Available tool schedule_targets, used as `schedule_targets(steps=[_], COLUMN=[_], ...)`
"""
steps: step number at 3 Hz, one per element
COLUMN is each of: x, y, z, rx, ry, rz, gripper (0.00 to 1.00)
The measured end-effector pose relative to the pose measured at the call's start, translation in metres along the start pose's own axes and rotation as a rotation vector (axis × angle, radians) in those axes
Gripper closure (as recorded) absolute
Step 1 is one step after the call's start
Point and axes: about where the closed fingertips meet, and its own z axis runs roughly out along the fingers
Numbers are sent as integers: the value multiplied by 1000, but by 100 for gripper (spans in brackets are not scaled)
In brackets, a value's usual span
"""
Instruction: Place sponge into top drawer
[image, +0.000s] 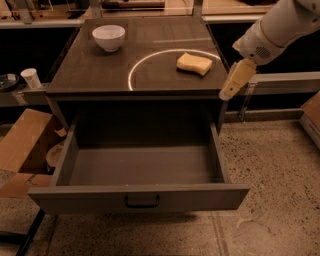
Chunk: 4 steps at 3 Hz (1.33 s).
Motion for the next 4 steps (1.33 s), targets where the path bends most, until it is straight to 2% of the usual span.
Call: schedule_targets(steps=[1, 3, 4], x=[-12, -29, -37], y=[-46, -88, -102], z=[44, 92, 113], rx=[30, 53, 54], ry=[-81, -173, -203], rz=[25, 53, 65], gripper=[0, 0, 0])
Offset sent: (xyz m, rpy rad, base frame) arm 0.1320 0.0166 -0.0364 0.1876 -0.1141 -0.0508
